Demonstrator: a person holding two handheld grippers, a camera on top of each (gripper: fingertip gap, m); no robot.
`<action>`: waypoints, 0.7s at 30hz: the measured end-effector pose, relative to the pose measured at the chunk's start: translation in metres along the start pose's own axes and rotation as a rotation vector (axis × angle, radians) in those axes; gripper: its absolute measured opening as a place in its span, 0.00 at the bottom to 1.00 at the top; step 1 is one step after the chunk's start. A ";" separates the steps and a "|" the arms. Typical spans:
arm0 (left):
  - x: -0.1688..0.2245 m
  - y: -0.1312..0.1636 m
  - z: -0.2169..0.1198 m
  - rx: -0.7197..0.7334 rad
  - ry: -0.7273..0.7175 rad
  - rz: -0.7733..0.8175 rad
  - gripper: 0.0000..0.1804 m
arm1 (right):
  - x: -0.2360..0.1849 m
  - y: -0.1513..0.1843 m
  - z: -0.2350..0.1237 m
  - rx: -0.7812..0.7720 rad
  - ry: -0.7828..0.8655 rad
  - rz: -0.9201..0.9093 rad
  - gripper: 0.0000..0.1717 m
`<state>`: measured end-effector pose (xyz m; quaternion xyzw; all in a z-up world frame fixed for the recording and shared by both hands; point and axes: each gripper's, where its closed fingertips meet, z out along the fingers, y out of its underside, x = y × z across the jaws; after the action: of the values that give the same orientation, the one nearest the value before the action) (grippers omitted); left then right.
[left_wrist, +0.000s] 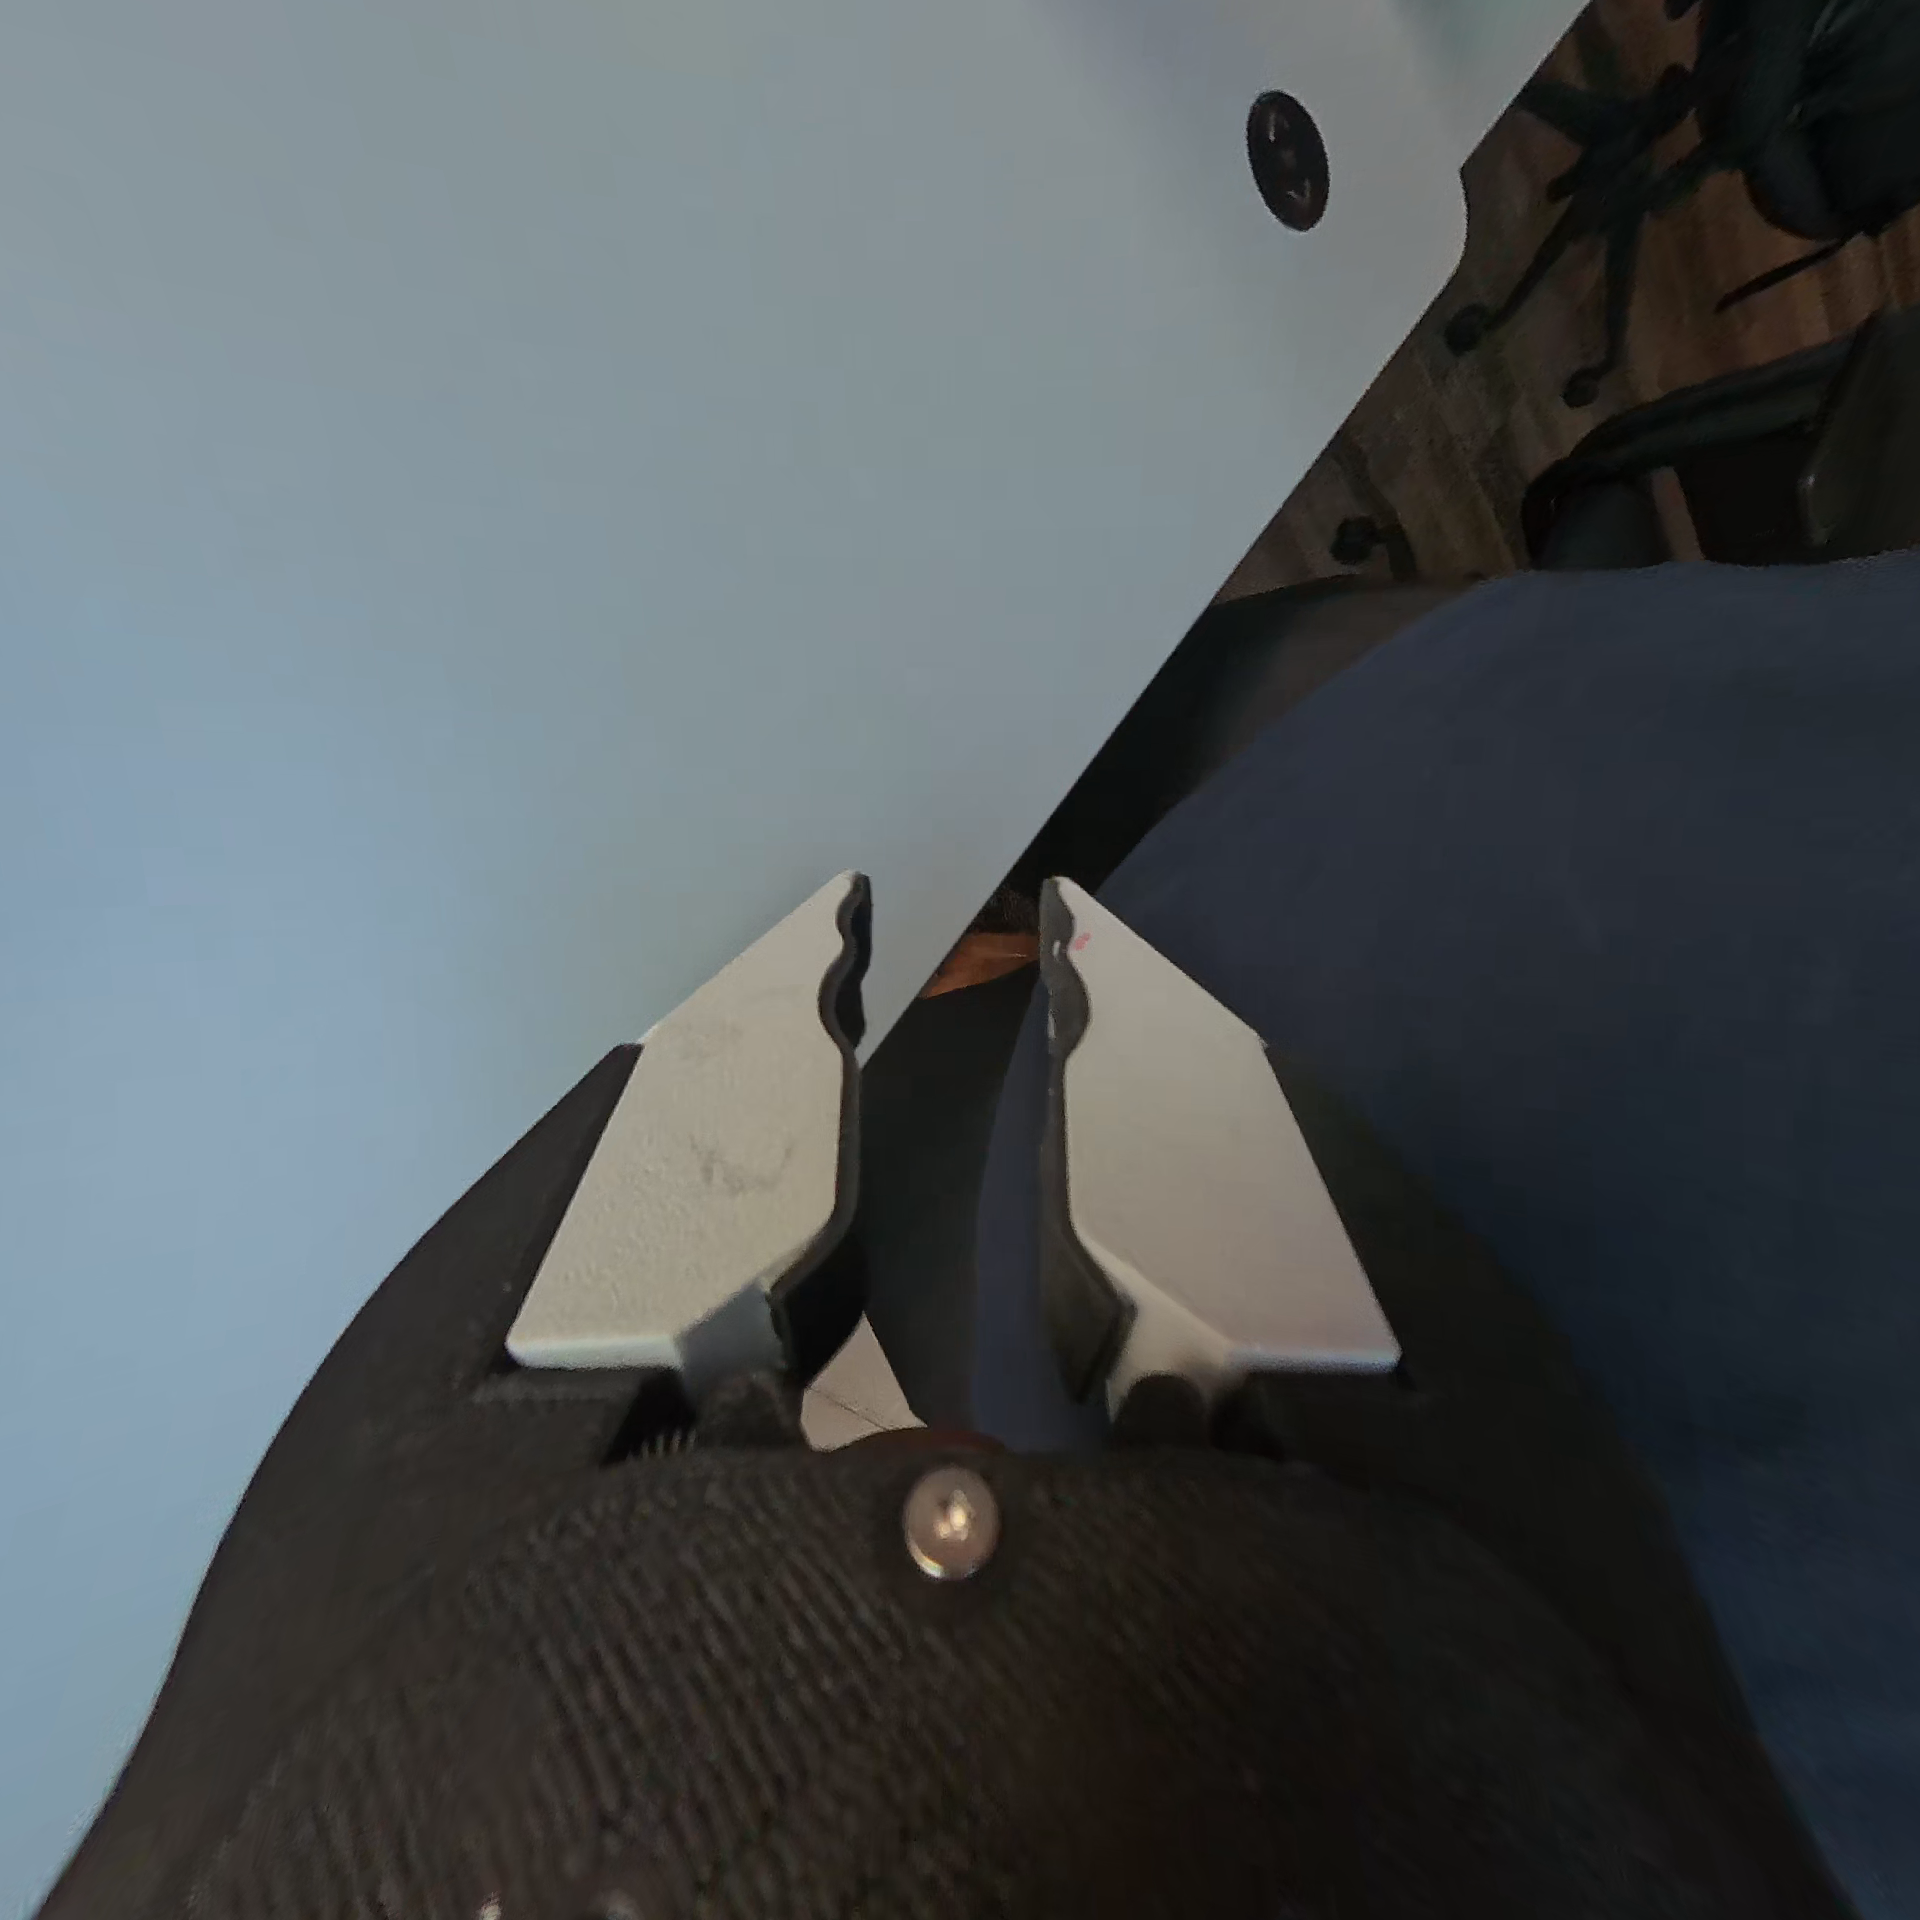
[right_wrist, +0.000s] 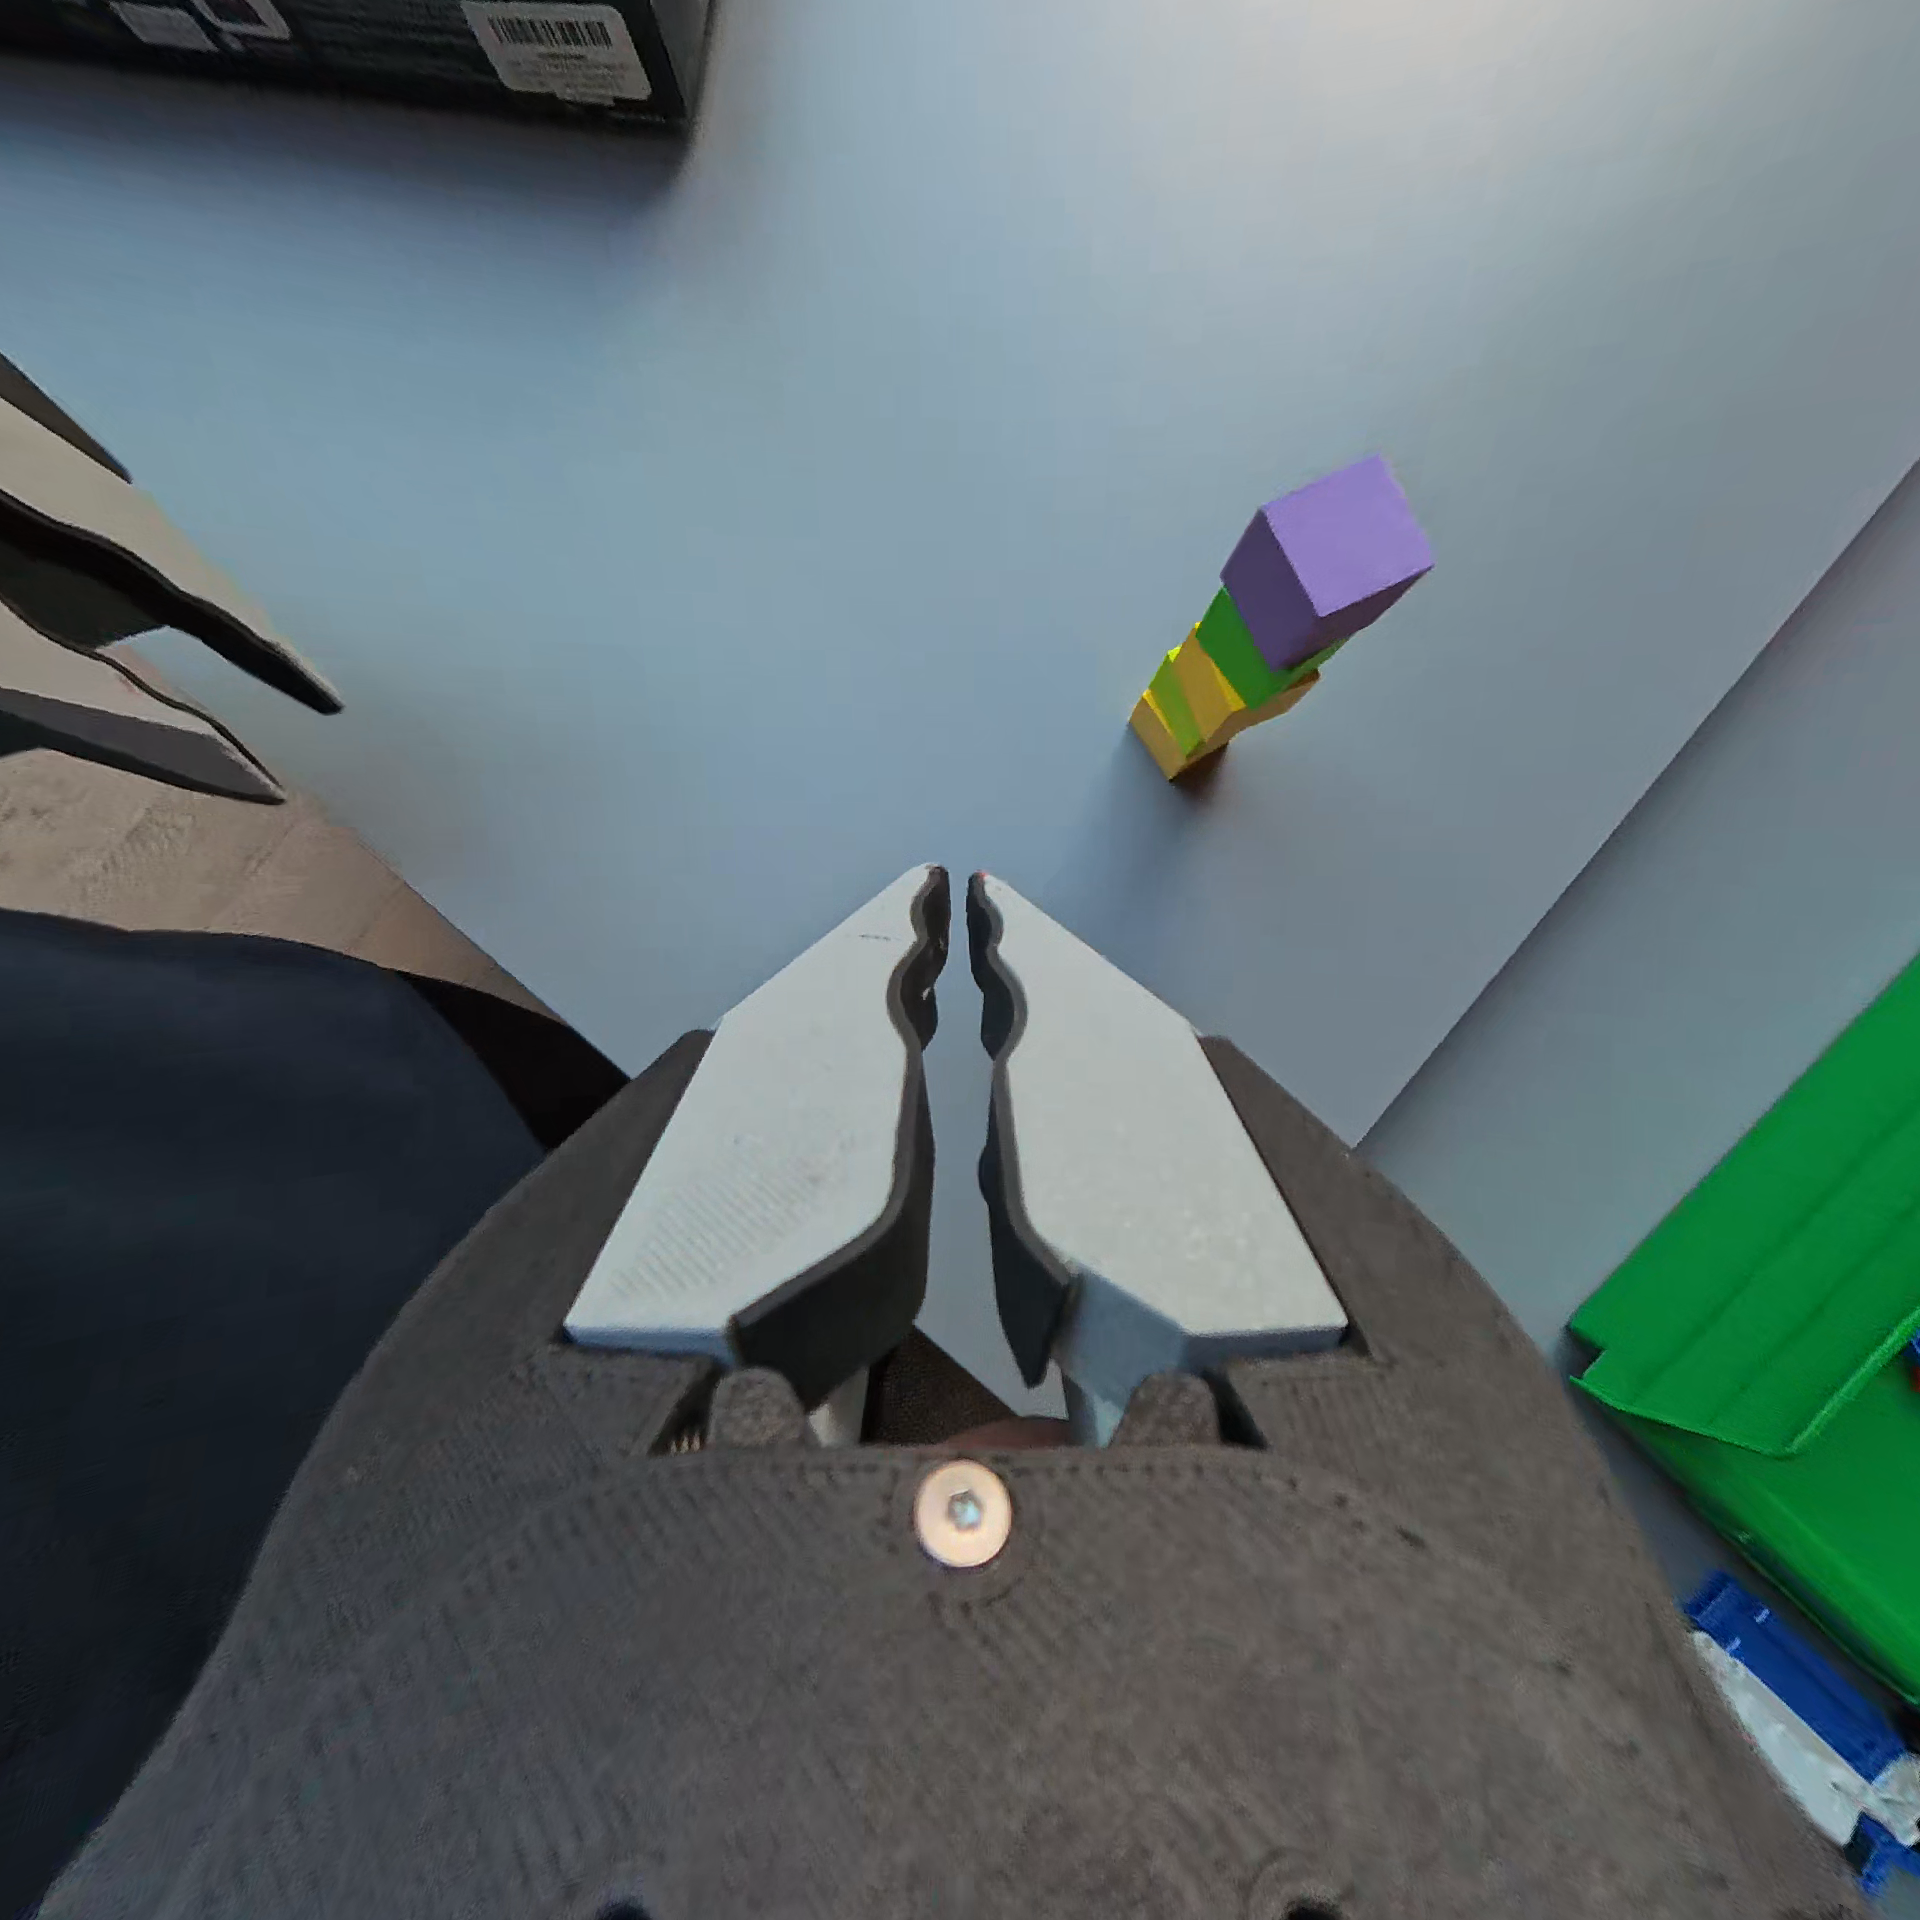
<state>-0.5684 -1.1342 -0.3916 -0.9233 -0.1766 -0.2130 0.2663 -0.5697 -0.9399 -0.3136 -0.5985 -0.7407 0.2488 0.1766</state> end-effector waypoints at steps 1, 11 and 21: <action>-0.003 -0.002 -0.002 0.007 -0.022 -0.010 0.17 | 0.005 0.004 0.004 -0.011 -0.027 0.008 0.00; -0.008 -0.009 0.012 -0.013 -0.206 -0.213 0.13 | 0.168 0.075 -0.002 -0.060 0.058 0.137 0.00; 0.014 0.006 0.023 -0.096 -0.317 -0.350 0.11 | 0.168 0.064 0.052 -0.062 -0.006 0.131 0.00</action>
<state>-0.5470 -1.1229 -0.4052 -0.9121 -0.3633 -0.1164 0.1500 -0.5844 -0.7745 -0.3987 -0.6500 -0.7080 0.2383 0.1392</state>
